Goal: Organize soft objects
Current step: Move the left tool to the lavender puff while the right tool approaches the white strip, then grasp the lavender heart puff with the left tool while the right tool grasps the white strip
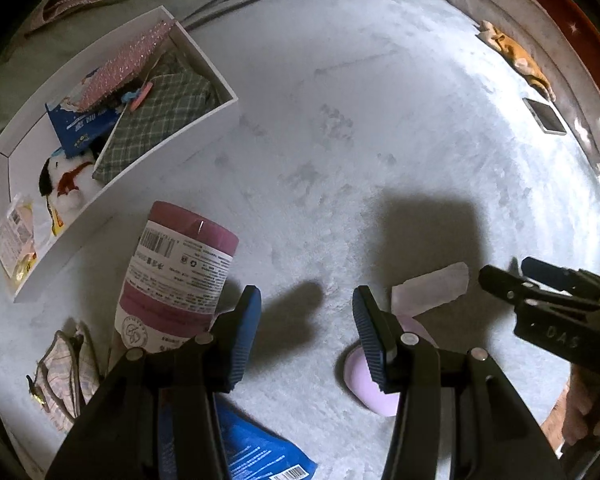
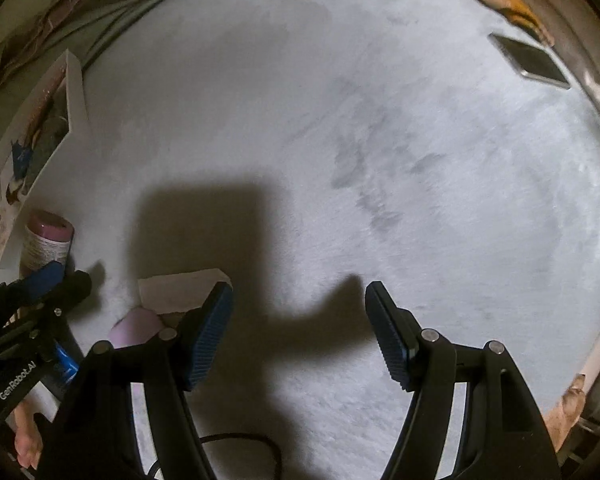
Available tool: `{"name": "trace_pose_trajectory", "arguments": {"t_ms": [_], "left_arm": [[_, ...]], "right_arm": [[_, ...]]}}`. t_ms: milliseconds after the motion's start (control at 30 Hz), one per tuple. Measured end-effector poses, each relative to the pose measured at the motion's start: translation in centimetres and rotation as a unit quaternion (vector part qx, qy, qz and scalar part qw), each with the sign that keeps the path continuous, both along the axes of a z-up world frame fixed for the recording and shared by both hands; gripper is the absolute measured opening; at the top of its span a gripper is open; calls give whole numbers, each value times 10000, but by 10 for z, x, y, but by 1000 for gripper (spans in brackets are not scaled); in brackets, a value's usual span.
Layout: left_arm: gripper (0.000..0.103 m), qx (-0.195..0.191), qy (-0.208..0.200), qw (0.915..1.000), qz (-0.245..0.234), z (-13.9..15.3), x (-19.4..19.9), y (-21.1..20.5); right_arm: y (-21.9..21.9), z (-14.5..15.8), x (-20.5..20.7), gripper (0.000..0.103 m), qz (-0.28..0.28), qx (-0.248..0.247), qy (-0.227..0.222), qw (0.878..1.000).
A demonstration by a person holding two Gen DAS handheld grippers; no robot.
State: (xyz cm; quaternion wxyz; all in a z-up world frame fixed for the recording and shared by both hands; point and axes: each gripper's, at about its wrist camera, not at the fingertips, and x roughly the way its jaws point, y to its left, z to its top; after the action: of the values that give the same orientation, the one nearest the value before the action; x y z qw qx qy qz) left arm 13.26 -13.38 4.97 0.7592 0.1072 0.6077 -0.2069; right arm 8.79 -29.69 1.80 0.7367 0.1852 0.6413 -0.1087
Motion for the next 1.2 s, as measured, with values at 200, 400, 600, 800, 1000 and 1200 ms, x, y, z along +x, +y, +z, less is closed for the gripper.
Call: {"name": "trace_pose_trajectory", "arguments": {"t_ms": [200, 400, 600, 800, 1000, 1200], "left_arm": [[47, 98, 62, 9999, 53, -7, 7, 0], [48, 32, 173, 9998, 63, -12, 12, 4], [47, -26, 331, 9994, 26, -19, 16, 6], [47, -81, 339, 9994, 5, -19, 17, 6], [47, -317, 362, 9988, -37, -14, 19, 9], [47, -705, 442, 9961, -278, -3, 15, 16]], "right_arm": [[3, -16, -9, 81, 0, 186, -306, 9994], [33, -21, -29, 98, 1056, -405, -835, 9901], [44, -27, -67, 103, 1289, -800, -2014, 9677], [48, -29, -67, 103, 1380, -1115, -1939, 9648], [39, -18, -67, 82, 1326, -933, -2256, 9606], [35, -6, -51, 66, 1343, -41, -2764, 9516]]}}
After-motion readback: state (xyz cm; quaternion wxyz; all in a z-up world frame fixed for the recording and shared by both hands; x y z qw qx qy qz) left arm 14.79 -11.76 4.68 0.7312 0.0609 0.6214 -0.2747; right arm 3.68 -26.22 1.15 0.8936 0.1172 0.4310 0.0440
